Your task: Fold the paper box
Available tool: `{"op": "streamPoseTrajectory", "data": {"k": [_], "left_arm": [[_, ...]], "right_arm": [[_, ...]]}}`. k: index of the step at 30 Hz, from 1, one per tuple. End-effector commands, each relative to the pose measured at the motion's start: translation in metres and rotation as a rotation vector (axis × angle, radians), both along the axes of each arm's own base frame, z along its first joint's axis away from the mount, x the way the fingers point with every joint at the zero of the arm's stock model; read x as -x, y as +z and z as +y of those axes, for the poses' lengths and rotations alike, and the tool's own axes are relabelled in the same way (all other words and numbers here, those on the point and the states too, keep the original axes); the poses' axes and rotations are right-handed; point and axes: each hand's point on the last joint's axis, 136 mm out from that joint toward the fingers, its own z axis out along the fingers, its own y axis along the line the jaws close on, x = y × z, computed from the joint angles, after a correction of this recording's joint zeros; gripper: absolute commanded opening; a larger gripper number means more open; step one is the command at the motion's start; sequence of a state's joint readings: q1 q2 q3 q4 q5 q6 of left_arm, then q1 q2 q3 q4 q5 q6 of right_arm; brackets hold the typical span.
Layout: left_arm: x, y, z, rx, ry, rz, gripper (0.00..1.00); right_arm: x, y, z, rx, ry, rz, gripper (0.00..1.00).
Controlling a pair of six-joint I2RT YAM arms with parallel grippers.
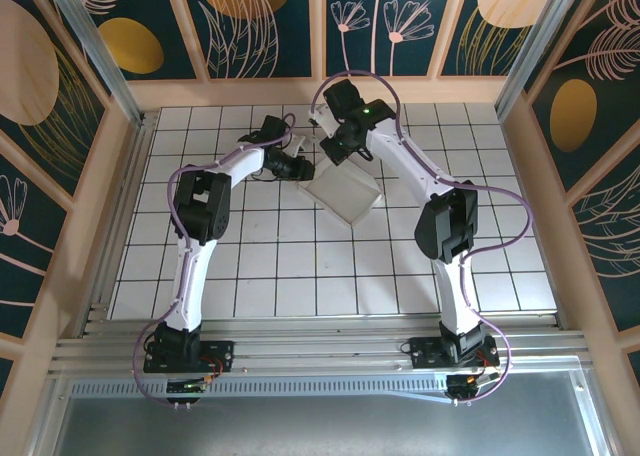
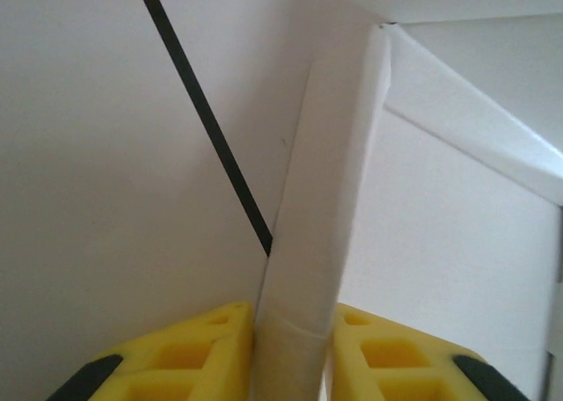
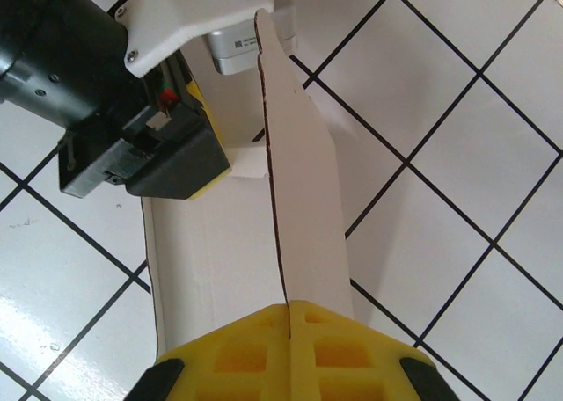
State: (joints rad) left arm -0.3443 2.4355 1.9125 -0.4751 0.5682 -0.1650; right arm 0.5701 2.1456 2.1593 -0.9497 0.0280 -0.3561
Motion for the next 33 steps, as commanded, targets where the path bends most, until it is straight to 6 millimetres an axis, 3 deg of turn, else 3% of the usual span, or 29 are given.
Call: {"op": "streamPoseTrajectory", "data": {"k": [1, 6, 9, 13, 18, 22, 26, 29, 33], "left_arm": [[0.004, -0.038, 0.021, -0.163, 0.036, 0.024, 0.22], [-0.009, -0.028, 0.035, -0.240, 0.088, -0.075, 0.13], [-0.011, -0.020, 0.037, -0.283, 0.066, -0.168, 0.12], [-0.014, -0.021, 0.035, -0.381, -0.003, -0.275, 0.01], [-0.019, -0.032, 0.035, -0.450, -0.051, -0.312, 0.00], [-0.023, -0.033, 0.024, -0.459, -0.101, -0.338, 0.00], [-0.024, -0.032, 0.012, -0.452, -0.167, -0.365, 0.00], [-0.023, -0.026, -0.005, -0.390, -0.261, -0.391, 0.00], [-0.013, -0.021, -0.032, -0.273, -0.473, -0.418, 0.00]], "right_arm": [[-0.005, -0.003, 0.001, -0.016, -0.021, 0.014, 0.00], [-0.004, -0.002, 0.004, -0.040, -0.028, 0.022, 0.00], [-0.005, 0.002, 0.004, -0.075, -0.030, 0.028, 0.00], [-0.001, 0.005, 0.014, -0.134, -0.013, 0.055, 0.00], [-0.019, 0.011, -0.010, -0.196, -0.106, 0.078, 0.00], [-0.037, 0.014, -0.037, -0.250, -0.230, 0.087, 0.00], [-0.053, -0.005, -0.078, -0.229, -0.385, 0.113, 0.03], [-0.060, 0.000, -0.095, -0.272, -0.417, 0.122, 0.16], [-0.073, 0.057, -0.103, -0.483, -0.345, 0.050, 0.50]]}}
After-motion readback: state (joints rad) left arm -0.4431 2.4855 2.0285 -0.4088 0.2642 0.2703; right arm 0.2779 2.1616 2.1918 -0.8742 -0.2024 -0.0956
